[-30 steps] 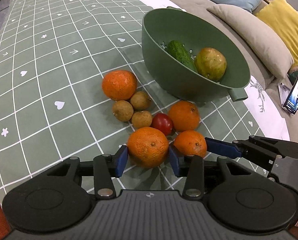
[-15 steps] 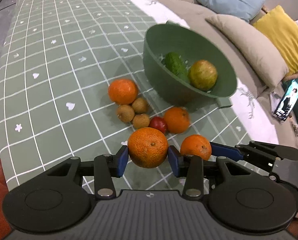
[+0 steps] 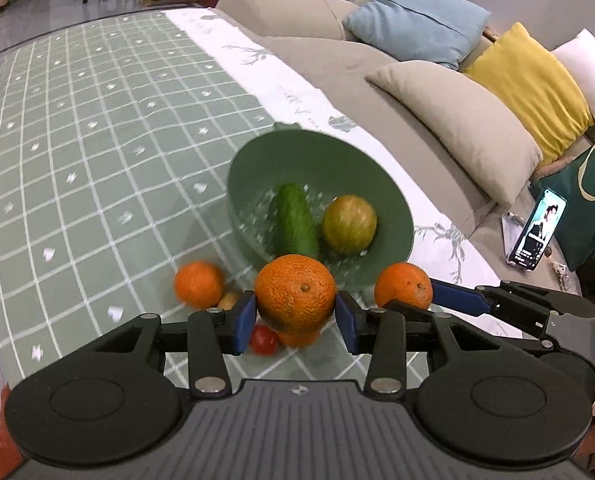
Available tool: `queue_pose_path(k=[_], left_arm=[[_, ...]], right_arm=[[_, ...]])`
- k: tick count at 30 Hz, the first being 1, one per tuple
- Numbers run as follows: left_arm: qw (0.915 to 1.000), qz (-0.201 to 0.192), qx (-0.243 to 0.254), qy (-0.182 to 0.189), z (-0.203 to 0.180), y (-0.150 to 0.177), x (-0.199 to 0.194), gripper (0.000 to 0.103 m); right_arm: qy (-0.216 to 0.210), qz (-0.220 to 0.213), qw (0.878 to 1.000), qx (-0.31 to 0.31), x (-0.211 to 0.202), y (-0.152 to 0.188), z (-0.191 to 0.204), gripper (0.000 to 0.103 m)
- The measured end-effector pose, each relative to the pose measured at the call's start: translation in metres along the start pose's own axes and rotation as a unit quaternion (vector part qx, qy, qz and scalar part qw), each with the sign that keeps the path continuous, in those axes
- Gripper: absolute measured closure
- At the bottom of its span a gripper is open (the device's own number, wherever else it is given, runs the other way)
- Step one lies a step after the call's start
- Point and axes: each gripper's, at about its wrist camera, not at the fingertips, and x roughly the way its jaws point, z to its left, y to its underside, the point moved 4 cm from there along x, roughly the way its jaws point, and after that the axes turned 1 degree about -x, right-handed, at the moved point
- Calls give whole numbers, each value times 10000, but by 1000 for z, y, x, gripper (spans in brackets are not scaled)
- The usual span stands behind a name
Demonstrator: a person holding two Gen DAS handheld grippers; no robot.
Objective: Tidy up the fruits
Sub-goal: 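Lower both held mandarins into the colander and open both tools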
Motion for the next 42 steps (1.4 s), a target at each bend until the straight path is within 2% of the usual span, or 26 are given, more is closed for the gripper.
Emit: queue_pose_path(k=[2,7,15,20,24,28,35,42], left_arm=[[10000,63,5,12,-1,-9,7,55],[9994,253,32,-248,-1,-27,24,55],[9934,526,735,-708,-9,-46,52,55],[9891,754,959,-830,-7,-50,73,55],[9842,737,1278,-976,-12,-53,81,54],[9805,822,1490,-983,-17,-53,89,54],[9801,999,1445,-925,-15,-50,102,54],[9782,1020,1556,-927,-17,-47,102,49]], right_arm=[[18,-19,10000,-24,1,-8,-4,65],[39,130,9997,-215,14,-27,-11,65],[44,847,9952,-498,58,-37,-17,65],[42,1178,9912,-609,76,-36,-18,65],[62,1398,9878,-690,88,-35,-18,65],[48,1539,9857,-679,96,-32,-19,65],[54,1601,9845,-718,103,-32,-20,65],[106,1586,9849,-693,100,-34,-19,64]])
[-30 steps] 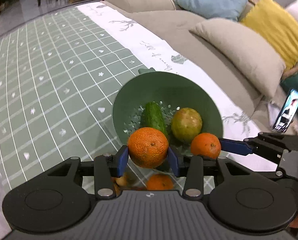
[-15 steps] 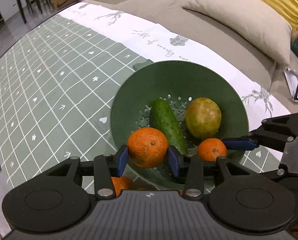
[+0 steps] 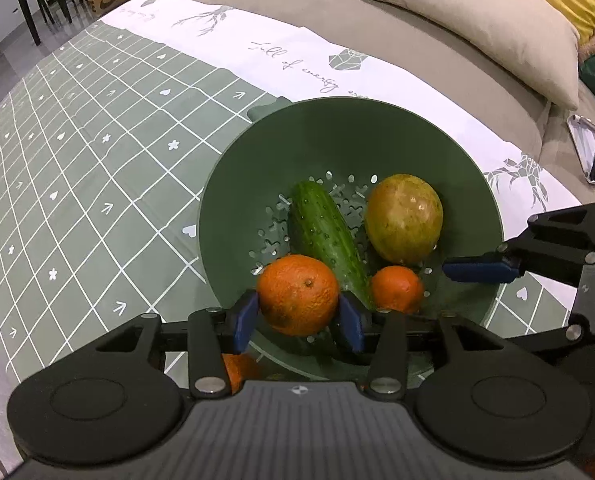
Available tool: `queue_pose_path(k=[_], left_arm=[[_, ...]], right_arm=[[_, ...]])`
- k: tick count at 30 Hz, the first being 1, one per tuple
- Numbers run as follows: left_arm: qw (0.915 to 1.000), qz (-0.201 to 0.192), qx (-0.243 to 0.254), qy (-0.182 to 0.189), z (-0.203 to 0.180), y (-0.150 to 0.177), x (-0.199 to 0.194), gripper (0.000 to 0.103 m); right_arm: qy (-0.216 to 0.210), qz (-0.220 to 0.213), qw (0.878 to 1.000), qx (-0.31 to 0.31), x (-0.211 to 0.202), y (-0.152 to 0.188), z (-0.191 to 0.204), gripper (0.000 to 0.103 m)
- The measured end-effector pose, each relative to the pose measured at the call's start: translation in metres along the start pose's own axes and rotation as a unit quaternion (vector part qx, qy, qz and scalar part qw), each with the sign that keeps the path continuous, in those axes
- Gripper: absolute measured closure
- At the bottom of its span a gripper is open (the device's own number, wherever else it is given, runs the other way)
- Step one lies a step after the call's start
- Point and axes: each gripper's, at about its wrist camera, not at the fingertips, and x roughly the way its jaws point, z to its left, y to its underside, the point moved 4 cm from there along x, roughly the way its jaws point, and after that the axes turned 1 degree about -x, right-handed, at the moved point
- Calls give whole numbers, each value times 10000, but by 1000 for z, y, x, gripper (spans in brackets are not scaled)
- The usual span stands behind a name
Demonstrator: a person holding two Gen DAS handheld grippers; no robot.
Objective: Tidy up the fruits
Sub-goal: 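Lower both held mandarins into the colander and open both tools, then withdraw both tools from the colander back toward the remaining fruit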
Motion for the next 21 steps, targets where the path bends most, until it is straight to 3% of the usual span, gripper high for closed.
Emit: queue_pose_path(k=[2,4,8,10,16,21], left_arm=[[10000,-38,-31,34,1,1,-4,49],[9998,-175,-40,-25,1,1,-13,48],[9988,-461,-151,-2,6,4,-36,47],[9980,-588,-243,-21,10,6,-47,47],[9924,-1019,-691,17,24,22,-85,47],[9836,-1394,-1127,209,33,43,-108,47]], right_arm=[[8,-21,10000,25,-2,0,1,62],[33,-90,9999,44,-7,-1,1,50],[131,-258,9996,64,-19,-2,4,45],[210,-391,9990,103,-28,-3,5,37],[430,-912,9945,279,-58,4,14,29],[482,-1432,9874,471,-82,16,25,29]])
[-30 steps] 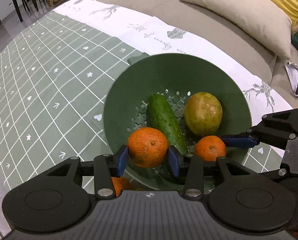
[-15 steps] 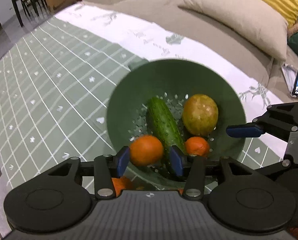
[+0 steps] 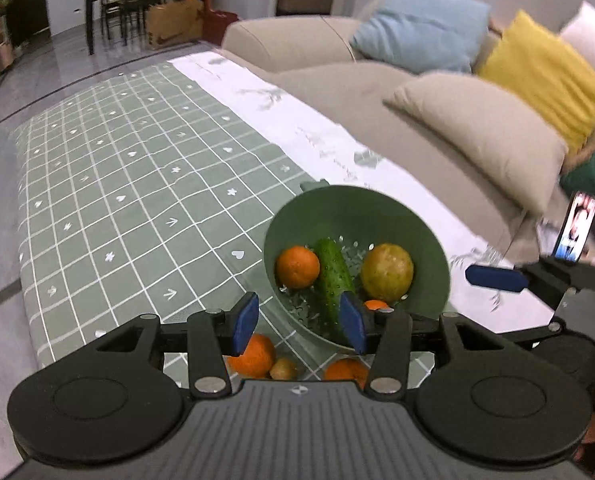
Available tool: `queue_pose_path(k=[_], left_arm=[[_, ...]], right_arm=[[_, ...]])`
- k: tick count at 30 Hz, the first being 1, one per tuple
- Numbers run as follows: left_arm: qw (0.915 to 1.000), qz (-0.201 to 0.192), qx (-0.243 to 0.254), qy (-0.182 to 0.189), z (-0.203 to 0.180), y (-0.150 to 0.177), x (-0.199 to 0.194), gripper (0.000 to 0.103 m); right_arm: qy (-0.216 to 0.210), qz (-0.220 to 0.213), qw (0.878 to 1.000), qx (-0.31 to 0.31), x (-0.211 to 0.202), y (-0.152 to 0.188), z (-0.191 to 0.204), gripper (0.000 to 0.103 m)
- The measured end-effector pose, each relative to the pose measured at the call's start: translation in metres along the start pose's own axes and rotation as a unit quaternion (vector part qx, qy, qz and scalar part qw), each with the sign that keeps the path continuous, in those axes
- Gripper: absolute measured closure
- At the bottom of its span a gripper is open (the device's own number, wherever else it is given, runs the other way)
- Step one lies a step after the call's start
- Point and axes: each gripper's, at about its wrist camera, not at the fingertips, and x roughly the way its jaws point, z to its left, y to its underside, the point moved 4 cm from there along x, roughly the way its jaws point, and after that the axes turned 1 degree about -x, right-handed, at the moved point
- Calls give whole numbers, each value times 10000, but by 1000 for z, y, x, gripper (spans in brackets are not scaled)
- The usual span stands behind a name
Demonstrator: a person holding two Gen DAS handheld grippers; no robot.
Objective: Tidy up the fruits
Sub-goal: 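Withdraw both tools from the colander back toward the remaining fruit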
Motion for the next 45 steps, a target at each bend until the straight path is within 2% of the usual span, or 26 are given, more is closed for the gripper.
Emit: queue_pose_path(k=[5,10,14,18,26,29,31,35,45], left_arm=[[9993,-262,-244,81,11,20,-17,47],[9980,-314,-509,205,21,45,-23,47],[9971,-317,-669,166,26,67,-22,47],[9977,-255,-635,-36,28,87,-17,47],[9966,133,-772,-244,35,118,6,47],[9957,294,-850,-241,38,123,14,47],[9952,315,-902,-195,37,125,16,47],[9952,255,-923,-185,37,121,21,48],[9951,193,-933,-252,45,98,46,48]], right_arm=[[18,-378,9992,155,-19,14,12,29],[59,-512,9981,328,-27,36,21,29],[48,-473,9980,417,-26,52,27,29],[19,-348,9986,386,-20,70,32,29],[-76,-19,9998,176,0,92,41,30],[-183,78,9998,86,6,96,45,34],[-232,106,9997,22,11,96,48,42],[-259,163,9995,46,19,95,48,52],[-237,148,9982,521,44,77,34,53]])
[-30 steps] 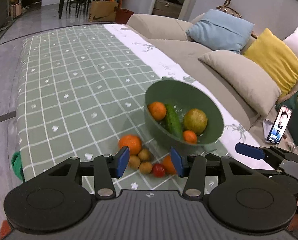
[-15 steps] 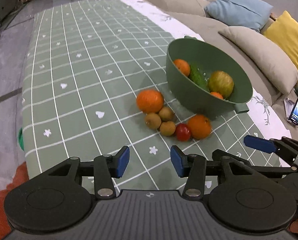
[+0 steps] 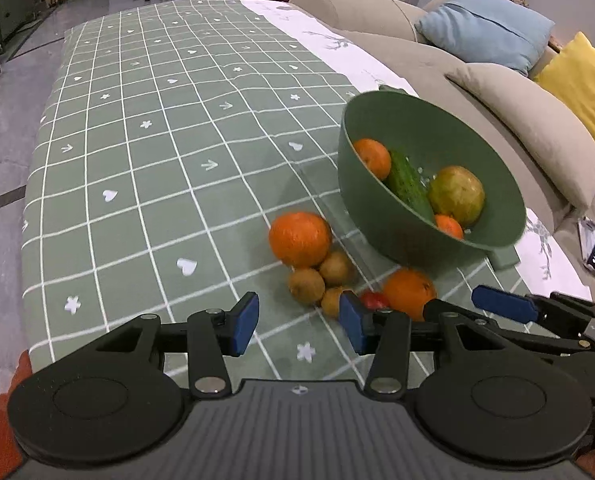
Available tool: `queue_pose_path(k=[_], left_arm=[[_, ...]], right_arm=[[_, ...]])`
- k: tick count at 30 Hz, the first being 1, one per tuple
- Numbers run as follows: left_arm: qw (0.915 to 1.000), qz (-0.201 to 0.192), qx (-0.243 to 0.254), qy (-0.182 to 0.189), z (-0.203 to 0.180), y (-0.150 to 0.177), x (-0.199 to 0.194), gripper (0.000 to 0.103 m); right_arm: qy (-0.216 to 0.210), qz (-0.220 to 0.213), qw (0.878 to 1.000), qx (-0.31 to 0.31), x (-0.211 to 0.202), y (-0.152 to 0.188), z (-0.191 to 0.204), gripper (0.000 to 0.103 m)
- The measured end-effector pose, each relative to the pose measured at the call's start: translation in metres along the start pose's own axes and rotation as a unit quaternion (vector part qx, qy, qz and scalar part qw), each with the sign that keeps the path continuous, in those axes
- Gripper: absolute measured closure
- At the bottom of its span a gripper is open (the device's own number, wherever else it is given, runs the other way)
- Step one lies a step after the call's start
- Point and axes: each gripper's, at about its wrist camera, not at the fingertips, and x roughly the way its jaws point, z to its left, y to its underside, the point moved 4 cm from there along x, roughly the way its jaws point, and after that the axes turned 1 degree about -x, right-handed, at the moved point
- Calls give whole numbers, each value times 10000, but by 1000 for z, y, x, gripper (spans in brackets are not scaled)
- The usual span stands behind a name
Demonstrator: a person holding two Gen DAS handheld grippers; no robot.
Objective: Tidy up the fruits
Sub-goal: 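Withdraw both tools from the colander back toward the remaining fruit, then grasp a mandarin with the left tool while the right tool grasps another mandarin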
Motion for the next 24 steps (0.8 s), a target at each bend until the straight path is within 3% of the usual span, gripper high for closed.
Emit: queue_pose_path(k=[24], left_arm=[[9978,332,-447,371,12,-37,55,48]], right_arm=[[-346,446,9970,528,39,-6,-8,55]])
